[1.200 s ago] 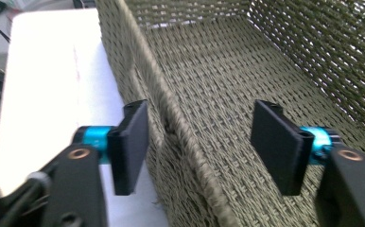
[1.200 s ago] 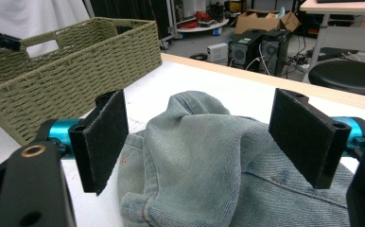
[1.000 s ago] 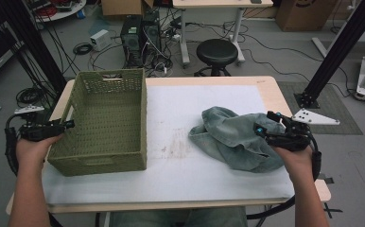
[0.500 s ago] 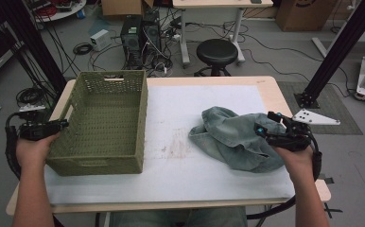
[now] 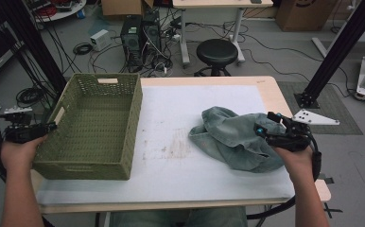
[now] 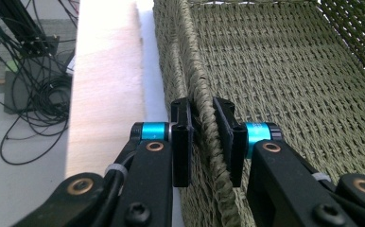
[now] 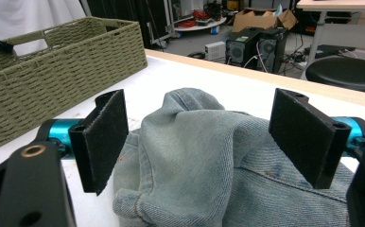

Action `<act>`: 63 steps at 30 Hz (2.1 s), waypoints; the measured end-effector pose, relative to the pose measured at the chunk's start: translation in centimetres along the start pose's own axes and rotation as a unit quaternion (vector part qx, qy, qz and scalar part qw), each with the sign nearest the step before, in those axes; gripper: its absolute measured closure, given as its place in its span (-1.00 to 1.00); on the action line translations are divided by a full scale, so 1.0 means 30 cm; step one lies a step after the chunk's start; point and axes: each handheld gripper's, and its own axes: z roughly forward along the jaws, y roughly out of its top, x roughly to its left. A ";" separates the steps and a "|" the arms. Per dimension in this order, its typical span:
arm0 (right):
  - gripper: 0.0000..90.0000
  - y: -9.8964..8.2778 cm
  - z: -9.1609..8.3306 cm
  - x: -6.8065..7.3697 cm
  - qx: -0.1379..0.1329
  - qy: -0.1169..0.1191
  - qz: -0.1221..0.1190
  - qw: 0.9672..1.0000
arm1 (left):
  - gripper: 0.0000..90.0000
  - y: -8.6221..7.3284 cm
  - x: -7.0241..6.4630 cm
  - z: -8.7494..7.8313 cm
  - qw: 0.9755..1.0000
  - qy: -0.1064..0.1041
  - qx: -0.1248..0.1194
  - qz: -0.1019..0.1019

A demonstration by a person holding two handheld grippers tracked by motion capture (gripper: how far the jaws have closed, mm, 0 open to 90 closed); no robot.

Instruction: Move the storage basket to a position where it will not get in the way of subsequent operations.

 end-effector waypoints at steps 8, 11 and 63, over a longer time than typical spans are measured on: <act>-0.54 -0.001 0.005 0.002 0.003 -0.001 -0.001 1.000 | 0.75 -0.008 0.098 -0.025 1.000 0.005 0.005 -0.004; -0.54 -0.003 0.009 0.004 0.006 -0.001 0.000 1.000 | 0.76 -0.001 0.120 -0.021 1.000 0.007 0.007 -0.009; -0.54 0.010 0.003 0.009 0.005 -0.002 -0.007 1.000 | -0.27 0.134 0.225 -0.145 0.997 0.012 -0.080 0.021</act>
